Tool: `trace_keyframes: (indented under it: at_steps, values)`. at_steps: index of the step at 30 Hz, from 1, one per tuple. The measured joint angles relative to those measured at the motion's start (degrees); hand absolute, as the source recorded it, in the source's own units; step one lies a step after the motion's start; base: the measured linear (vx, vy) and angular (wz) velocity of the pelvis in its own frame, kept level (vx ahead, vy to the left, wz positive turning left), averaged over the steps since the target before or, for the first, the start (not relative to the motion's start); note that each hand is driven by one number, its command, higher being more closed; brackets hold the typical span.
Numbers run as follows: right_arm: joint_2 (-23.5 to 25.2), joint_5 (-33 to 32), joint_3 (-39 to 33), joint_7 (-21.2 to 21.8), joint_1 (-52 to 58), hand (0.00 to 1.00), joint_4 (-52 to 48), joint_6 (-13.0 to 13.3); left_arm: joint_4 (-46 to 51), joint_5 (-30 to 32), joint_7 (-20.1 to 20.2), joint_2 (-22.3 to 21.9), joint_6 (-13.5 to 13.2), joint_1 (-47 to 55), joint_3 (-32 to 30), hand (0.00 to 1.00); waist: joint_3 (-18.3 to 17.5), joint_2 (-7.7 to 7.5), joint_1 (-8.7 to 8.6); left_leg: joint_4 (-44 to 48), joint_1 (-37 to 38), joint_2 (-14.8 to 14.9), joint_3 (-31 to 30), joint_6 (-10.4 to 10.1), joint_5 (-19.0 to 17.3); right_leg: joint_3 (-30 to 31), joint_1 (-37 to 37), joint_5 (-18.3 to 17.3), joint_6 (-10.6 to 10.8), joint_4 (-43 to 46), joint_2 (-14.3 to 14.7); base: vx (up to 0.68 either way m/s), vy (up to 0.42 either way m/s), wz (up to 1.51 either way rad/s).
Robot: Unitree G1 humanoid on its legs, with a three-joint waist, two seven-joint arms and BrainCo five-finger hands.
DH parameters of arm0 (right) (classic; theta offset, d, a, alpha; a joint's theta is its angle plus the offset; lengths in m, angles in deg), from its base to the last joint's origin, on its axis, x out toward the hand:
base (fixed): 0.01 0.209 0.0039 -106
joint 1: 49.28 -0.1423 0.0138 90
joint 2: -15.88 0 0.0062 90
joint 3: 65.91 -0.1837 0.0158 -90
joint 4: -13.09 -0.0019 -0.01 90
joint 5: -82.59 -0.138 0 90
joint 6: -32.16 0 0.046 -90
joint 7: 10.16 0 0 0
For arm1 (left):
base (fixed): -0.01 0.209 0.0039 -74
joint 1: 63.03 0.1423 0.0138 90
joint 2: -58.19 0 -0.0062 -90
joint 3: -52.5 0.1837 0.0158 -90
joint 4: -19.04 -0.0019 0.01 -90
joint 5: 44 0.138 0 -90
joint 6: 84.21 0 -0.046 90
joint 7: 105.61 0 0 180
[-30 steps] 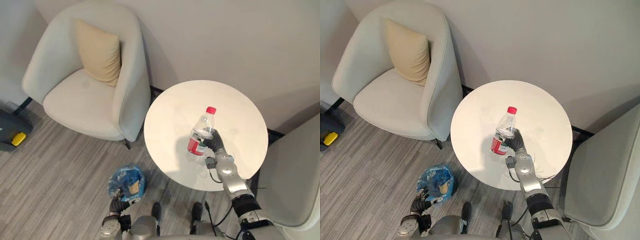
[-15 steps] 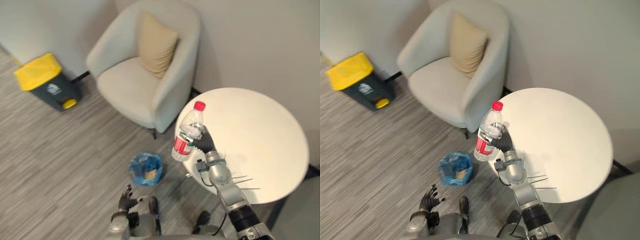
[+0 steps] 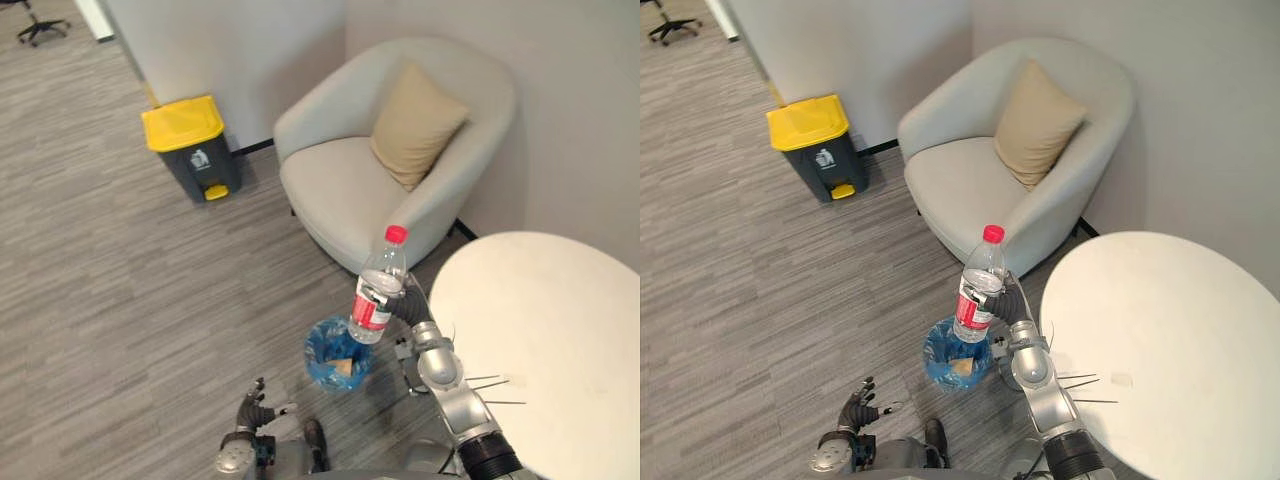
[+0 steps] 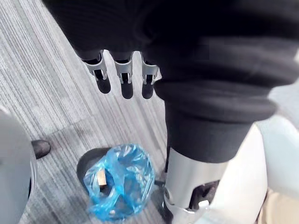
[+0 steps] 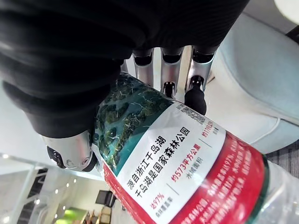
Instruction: Gather rubbish on tea table into small bin, then transfer packed bag to large trash can.
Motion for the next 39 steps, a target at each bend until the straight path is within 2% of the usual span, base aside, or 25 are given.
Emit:
trace_keyframes:
  at_steps: [1,2,3,4,5,6,8,10,11,15,18,21,22,24,29,30,31,33,37,39]
  values:
    - [-0.3,0.0,0.0,0.0,0.2,1.0,-0.8,0.0,-0.9,0.0,0.0,1.0,-0.1,0.0,0.0,0.0,0.4,-1.04,-0.78,1.1,-1.1,-2.0,-2.6,-0.5,0.2,2.1,-1.0,0.8,-0.3,-3.7,0.8,0.07,-0.062,1.36]
    - [-0.7,0.0,0.0,0.0,0.1,1.0,-1.7,0.1,-0.9,0.0,0.0,1.2,-0.2,-0.3,0.0,0.0,0.9,-2.33,-1.09,3.3,-2.5,-3.7,-3.7,-1.0,-0.4,1.9,-2.3,3.6,-1.3,-4.8,0.0,0.1,-0.127,1.53]
    - [-1.6,0.4,0.0,-0.1,-0.5,1.0,-2.1,0.6,-1.2,-0.1,-0.2,1.5,-0.3,-1.1,-0.3,0.0,1.7,-2.69,-1.39,7.3,-5.2,-4.4,-5.5,-0.7,-1.8,1.7,-3.6,4.9,-0.6,-3.3,-0.6,0.03,-0.106,1.13]
    - [-3.2,0.5,0.0,-0.1,-1.7,1.0,-1.9,0.7,-1.1,-0.1,-0.2,0.8,-0.5,-1.8,-0.2,0.0,2.8,-0.78,-1.52,11.9,-9.0,-3.6,-6.8,-2.0,-3.2,0.4,-4.8,4.5,-0.9,-2.2,-0.3,0.04,-0.114,0.86]
    - [-5.1,0.7,0.0,-0.1,-4.2,1.0,-1.5,0.7,-0.3,-0.2,-0.3,0.1,-0.8,-2.8,-0.3,0.0,4.6,1.37,-0.68,16.5,-13.3,-2.5,-7.7,-2.1,-4.5,-0.8,-7.3,3.9,-1.2,-0.9,0.3,-0.03,-0.084,0.54]
    - [-6.1,1.2,0.0,-0.2,-6.6,1.0,-0.7,0.6,0.2,-0.5,-0.8,-0.2,-1.1,-3.9,-0.5,0.0,6.4,2.26,-0.3,18.7,-16.4,-1.8,-7.7,-2.3,-4.6,-1.5,-9.5,3.8,-1.5,0.4,0.6,-0.06,-0.118,0.36]
    - [-7.0,2.5,-0.1,-0.3,-11.2,1.0,2.0,0.2,0.8,-1.6,-1.6,-0.4,-1.2,-6.7,-1.5,0.0,9.9,2.36,-0.07,22.1,-21.2,-1.0,-7.7,-2.5,-4.7,-2.6,-14.3,3.1,-2.5,4.4,0.5,-0.11,-0.117,0.26]
    - [-7.3,2.8,-0.4,-1.3,-14.6,1.0,4.1,-0.2,2.1,-3.3,-2.6,-0.7,-1.8,-9.4,-1.7,0.0,13.3,1.52,1.07,25.3,-25.6,-0.8,-7.7,-3.8,-5.6,-2.8,-18.9,1.0,-3.2,9.6,-0.2,-0.16,-0.12,0.23]
    - [-7.1,3.0,-0.4,-2.9,-16.1,1.0,4.9,-0.5,3.2,-3.8,-3.0,-1.8,-2.4,-10.2,-2.4,0.0,13.8,1.41,1.07,27.9,-29.3,-0.4,-7.4,-3.8,-6.7,-3.0,-22.6,-0.1,-3.4,12.6,-0.7,-0.17,-0.127,0.25]
    - [-6.6,5.6,-0.9,-8.1,-23.9,1.0,7.6,-1.8,5.8,-4.7,-5.7,-4.4,-3.6,-14.8,-3.0,0.0,15.3,2.02,1.27,35.4,-41.6,3.0,-4.1,-3.3,-7.2,-3.3,-34.1,-2.2,-3.7,19.9,-1.5,-0.2,-0.134,0.23]
    - [-6.7,6.7,-3.2,-11.7,-31.6,1.0,7.8,-2.8,8.3,-5.0,-7.5,-5.1,-4.9,-20.8,-3.8,0.0,17.7,1.99,2.8,40.6,-51.8,4.3,-3.4,-3.0,-7.4,-2.7,-44.6,-2.8,-4.4,25.4,-1.6,-0.19,-0.062,0.05]
    - [-8.1,6.7,-5.4,-14.8,-38.7,1.0,10.0,-4.1,12.6,-6.1,-8.9,-5.4,-6.3,-24.3,-5.1,0.0,18.8,2.29,3.49,44.2,-61.6,5.5,-2.5,-3.0,-7.3,-2.4,-54.5,-2.8,-4.4,29.4,-2.2,-0.14,-0.055,0.1]
    - [-10.0,6.7,-5.6,-15.9,-40.4,1.0,11.6,-5.0,13.9,-6.9,-9.2,-5.4,-7.0,-25.6,-5.2,0.0,18.9,2.24,4.41,46.0,-64.7,6.1,-2.5,-3.0,-7.2,-2.4,-57.4,-2.6,-4.4,30.9,-2.2,-0.08,-0.013,-0.01]
    - [-12.5,6.6,-6.0,-16.6,-43.4,1.0,14.5,-6.1,16.0,-6.9,-10.1,-5.4,-7.9,-26.9,-6.2,0.0,18.9,2.24,4.76,48.8,-69.5,6.2,-3.0,-3.1,-6.8,-2.3,-61.9,-2.9,-4.8,33.6,-2.4,-0.06,0.005,0.03]
    - [-17.4,5.3,-6.3,-17.6,-48.5,1.0,20.1,-6.4,18.4,-7.9,-11.4,-3.6,-9.4,-30.4,-7.9,0.0,18.9,2.23,5.72,53.5,-78.0,6.4,-3.5,-2.4,-7.3,-1.5,-70.3,-3.4,-4.4,38.1,-2.8,-0.04,0.03,0.01]
    - [-17.9,4.8,-6.3,-17.5,-49.2,0.0,21.9,-6.5,18.7,-8.4,-11.4,-2.9,-9.1,-31.2,-8.4,0.0,18.9,2.23,5.77,54.6,-79.6,6.4,-3.7,-2.2,-7.4,-1.6,-71.7,-3.8,-4.2,39.2,-3.0,-0.04,0.033,0.09]
    - [-18.0,4.8,-6.3,-17.4,-49.6,0.0,23.7,-6.9,18.7,-9.8,-11.4,-2.1,-7.7,-31.9,-8.5,0.0,18.9,2.23,5.77,55.5,-80.7,6.4,-3.8,-2.0,-7.6,-1.6,-72.6,-4.1,-4.3,40.1,-3.2,-0.04,0.034,0.09]
    - [-17.8,4.8,-5.9,-17.2,-49.7,0.0,25.4,-7.5,18.7,-10.4,-11.4,-1.6,-7.0,-32.7,-8.5,0.0,18.9,2.23,5.91,56.2,-81.5,6.4,-3.9,-1.9,-7.6,-1.6,-73.3,-4.2,-4.3,40.7,-3.3,-0.04,0.04,0.02]
    - [-17.0,4.2,-4.0,-16.3,-49.1,0.0,25.3,-7.7,19.4,-10.9,-11.4,-0.8,-6.9,-32.8,-8.6,0.0,18.9,2.21,5.75,56.7,-82.4,6.4,-4.3,-1.5,-7.9,-1.7,-73.9,-4.2,-4.3,41.0,-3.3,-0.04,0.043,-0.01]
    - [-16.2,4.2,-4.0,-16.4,-47.8,0.0,21.0,-7.7,19.5,-10.9,-11.3,-0.3,-6.7,-32.8,-8.6,0.0,18.9,2.16,5.6,56.9,-82.7,6.6,-4.5,-1.5,-7.9,-2.1,-73.9,-4.2,-4.3,41.0,-3.2,-0.03,0.033,-0.02]
